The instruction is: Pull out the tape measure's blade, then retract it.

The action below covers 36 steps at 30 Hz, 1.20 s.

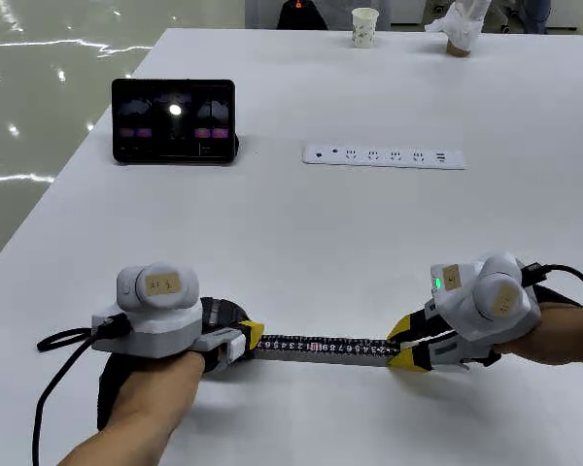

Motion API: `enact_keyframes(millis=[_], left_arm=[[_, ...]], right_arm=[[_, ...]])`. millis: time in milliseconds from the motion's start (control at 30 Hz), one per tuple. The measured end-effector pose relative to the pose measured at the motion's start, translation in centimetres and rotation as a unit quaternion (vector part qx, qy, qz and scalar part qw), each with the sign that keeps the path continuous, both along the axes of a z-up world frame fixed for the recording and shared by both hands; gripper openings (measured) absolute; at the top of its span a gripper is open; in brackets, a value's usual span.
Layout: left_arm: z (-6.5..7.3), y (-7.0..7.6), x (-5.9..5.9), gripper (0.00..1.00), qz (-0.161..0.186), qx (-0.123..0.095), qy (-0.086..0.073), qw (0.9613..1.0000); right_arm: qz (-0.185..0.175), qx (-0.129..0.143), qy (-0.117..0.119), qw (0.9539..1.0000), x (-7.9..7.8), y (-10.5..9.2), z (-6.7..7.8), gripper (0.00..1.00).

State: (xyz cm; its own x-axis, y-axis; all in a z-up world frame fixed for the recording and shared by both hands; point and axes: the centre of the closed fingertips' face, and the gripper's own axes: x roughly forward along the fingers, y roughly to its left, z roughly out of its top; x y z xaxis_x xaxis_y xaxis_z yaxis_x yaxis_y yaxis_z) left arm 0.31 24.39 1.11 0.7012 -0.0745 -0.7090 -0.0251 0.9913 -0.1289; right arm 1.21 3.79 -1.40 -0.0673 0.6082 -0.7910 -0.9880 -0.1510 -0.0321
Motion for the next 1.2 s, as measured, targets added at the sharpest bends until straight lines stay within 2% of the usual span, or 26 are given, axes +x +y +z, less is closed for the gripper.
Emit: enact_keyframes(millis=[1200], left_arm=[[0.0, 0.0, -0.1, 0.59, -0.006, -0.005, 0.004, 1.0]], right_arm=[[0.001, 0.011, 0.007, 0.9999, -0.3, 2.2, 0.0, 0.11]])
